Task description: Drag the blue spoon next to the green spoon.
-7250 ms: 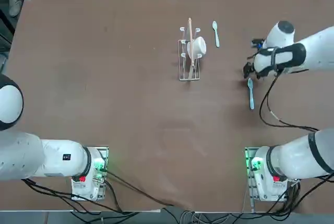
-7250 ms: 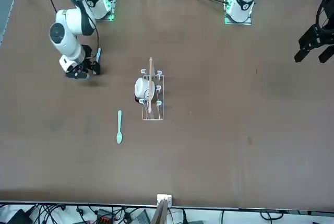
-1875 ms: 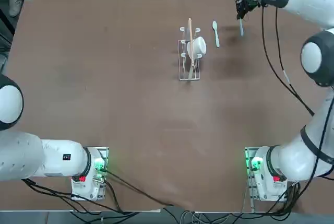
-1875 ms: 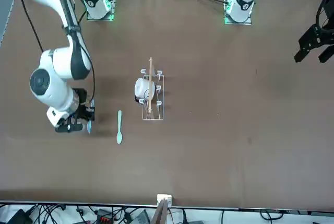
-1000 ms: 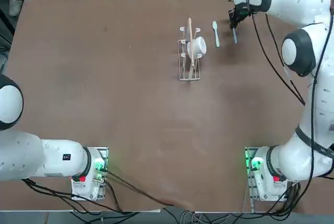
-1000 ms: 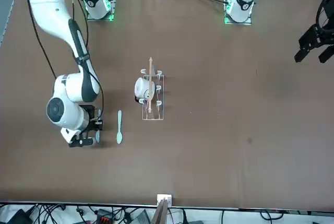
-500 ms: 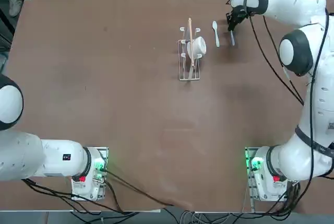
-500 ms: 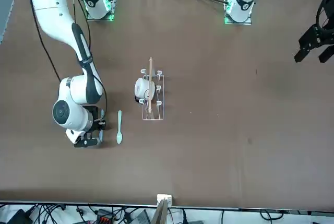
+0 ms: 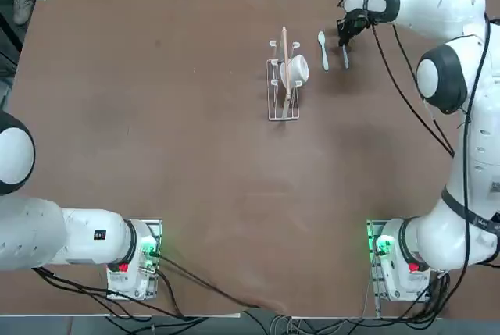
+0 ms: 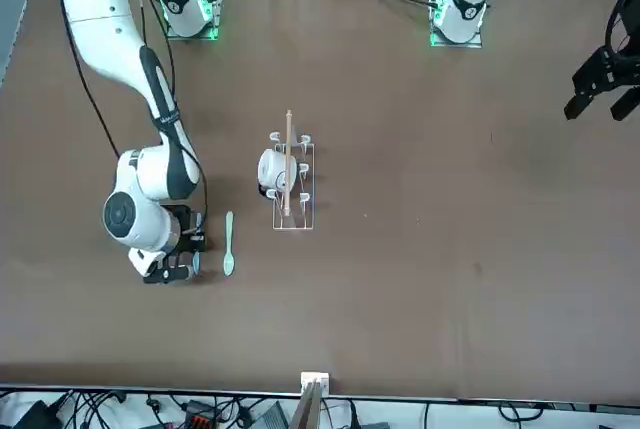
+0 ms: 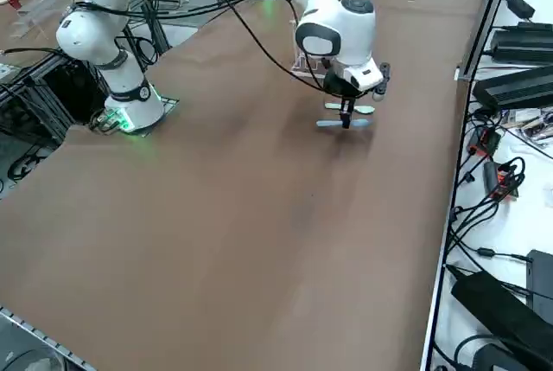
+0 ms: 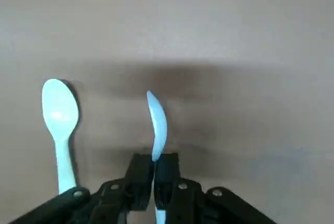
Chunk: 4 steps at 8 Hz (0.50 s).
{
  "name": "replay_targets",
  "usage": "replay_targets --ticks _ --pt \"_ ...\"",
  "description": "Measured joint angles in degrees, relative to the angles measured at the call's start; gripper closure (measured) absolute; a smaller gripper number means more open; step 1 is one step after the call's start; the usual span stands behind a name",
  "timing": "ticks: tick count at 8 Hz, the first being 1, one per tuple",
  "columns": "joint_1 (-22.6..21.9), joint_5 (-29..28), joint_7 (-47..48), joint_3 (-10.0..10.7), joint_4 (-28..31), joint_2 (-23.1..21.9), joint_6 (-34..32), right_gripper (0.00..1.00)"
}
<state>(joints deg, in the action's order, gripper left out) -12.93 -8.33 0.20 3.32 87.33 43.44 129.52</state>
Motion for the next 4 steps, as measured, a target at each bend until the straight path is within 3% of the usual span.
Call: replay_targets --ticks 3,4 --pt "0.00 -0.51 0.00 -0.06 -0.04 0.70 1.15 0.90" --pt "0.02 -0.51 0.00 -0.06 -0.06 0.71 1.27 0.81"
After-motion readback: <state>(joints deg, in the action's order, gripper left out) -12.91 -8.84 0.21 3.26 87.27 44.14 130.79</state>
